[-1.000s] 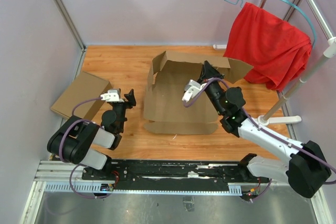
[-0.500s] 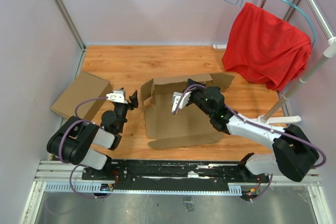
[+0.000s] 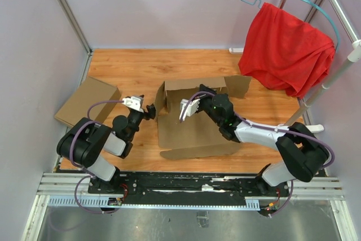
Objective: Fold the paper box
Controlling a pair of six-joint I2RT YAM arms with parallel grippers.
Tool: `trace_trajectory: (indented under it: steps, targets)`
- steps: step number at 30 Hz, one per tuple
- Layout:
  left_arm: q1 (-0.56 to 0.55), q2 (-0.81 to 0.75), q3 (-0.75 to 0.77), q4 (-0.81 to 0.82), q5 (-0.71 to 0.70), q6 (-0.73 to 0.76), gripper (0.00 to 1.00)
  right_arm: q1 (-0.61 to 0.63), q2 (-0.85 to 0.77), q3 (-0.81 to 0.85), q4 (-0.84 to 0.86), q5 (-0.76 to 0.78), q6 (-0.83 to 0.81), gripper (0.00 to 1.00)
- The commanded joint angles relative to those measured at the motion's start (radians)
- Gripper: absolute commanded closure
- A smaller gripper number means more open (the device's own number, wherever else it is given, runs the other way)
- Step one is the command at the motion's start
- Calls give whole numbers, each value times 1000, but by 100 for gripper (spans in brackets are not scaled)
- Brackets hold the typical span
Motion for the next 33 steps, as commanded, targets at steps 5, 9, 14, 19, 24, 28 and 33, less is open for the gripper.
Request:
trace_trajectory:
  steps: [5,9,14,19,24,28,33]
  targets:
    - [3,83,113,207,133,-35,27,-19,20,45,-11,6,-37,99]
    - [3,91,129,208,157,-57,26,-20,9,37,-16,3,-28,99]
    - [3,59,123,184,140,-46,26,-33,10,59,-41,-1,-12,99]
    - [3,17,151,57,92,-17,26,-73,28,132,-117,-16,45,99]
    - [3,5,174,-23,18,36,26,-97,68,201,-164,-28,46,99]
    - [3,21,207,-63,0,71,26,-108,88,228,-181,-50,49,99]
    - [5,61,251,-73,-10,78,26,-123,105,234,-187,-72,38,99]
